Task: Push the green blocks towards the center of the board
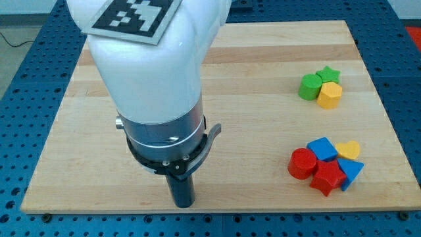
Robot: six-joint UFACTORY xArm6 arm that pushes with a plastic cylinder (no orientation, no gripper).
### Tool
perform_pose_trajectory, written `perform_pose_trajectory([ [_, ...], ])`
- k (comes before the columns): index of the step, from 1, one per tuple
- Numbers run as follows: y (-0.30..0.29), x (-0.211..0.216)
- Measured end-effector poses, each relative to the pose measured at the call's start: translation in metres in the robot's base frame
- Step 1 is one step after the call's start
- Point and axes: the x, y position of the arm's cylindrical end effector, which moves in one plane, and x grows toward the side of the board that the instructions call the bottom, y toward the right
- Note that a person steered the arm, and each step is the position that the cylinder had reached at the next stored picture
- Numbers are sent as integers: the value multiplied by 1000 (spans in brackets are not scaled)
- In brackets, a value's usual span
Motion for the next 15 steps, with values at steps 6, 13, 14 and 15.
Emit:
perform_pose_trajectory([
  [6, 192, -153],
  [13, 214, -213],
  [14, 273, -213],
  [15, 306, -222],
])
